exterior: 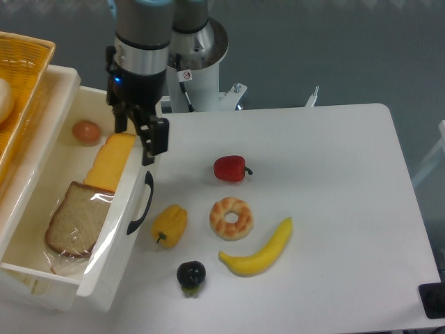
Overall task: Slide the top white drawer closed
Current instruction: 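Raise the gripper out of the drawer and move it over the red pepper, then lower the gripper and swing it toward the drawer's front handle, then push the drawer front with the gripper to slide the drawer shut, then press the gripper against the drawer front to finish closing it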
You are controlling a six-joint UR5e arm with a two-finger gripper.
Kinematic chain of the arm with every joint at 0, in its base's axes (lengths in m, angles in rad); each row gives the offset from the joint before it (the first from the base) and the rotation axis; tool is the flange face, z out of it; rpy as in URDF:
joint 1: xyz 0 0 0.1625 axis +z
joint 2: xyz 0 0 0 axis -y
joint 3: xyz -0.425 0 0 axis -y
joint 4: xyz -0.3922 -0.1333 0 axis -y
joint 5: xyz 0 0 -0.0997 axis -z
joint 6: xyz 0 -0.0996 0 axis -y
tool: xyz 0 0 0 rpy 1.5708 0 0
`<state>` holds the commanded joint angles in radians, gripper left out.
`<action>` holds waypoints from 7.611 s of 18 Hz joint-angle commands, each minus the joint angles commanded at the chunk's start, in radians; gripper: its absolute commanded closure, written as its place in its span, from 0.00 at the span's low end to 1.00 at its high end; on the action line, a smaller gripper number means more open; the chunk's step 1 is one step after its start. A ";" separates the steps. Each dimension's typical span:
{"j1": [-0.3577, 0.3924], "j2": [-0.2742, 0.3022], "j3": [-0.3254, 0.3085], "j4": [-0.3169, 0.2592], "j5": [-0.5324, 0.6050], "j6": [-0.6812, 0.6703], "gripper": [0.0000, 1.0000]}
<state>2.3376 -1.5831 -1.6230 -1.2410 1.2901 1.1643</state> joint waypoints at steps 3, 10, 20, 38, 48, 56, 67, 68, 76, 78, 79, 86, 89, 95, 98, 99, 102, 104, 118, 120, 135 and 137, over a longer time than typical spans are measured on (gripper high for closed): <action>0.040 0.000 -0.006 0.000 0.000 -0.002 0.00; 0.166 -0.006 -0.048 0.000 -0.003 0.031 0.00; 0.279 -0.049 -0.048 -0.005 0.000 -0.088 0.00; 0.198 -0.279 0.054 0.041 0.207 -0.503 0.00; 0.112 -0.383 0.077 0.089 0.178 -0.569 0.00; 0.097 -0.433 0.078 0.091 0.089 -0.568 0.00; 0.060 -0.439 0.078 0.091 -0.031 -0.568 0.00; 0.048 -0.439 0.078 0.091 -0.032 -0.568 0.00; 0.023 -0.434 0.077 0.091 -0.032 -0.561 0.00; 0.011 -0.434 0.077 0.092 -0.032 -0.563 0.00; 0.011 -0.434 0.075 0.091 -0.032 -0.561 0.00; -0.006 -0.433 0.069 0.092 -0.031 -0.560 0.00; -0.004 -0.428 0.069 0.091 -0.032 -0.560 0.00; -0.004 -0.411 0.069 0.081 -0.043 -0.561 0.00; -0.014 -0.410 0.069 0.081 -0.043 -0.566 0.00; -0.017 -0.410 0.069 0.081 -0.043 -0.565 0.00; -0.029 -0.411 0.069 0.083 -0.063 -0.566 0.00; -0.038 -0.411 0.069 0.083 -0.063 -0.566 0.00; -0.121 -0.405 0.069 0.086 -0.061 -0.560 0.00; -0.130 -0.403 0.069 0.089 -0.061 -0.560 0.00; -0.167 -0.396 0.063 0.092 -0.060 -0.528 0.00; -0.170 -0.396 0.061 0.092 -0.060 -0.528 0.00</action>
<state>2.1675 -1.9788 -1.5616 -1.1490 1.2303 0.6366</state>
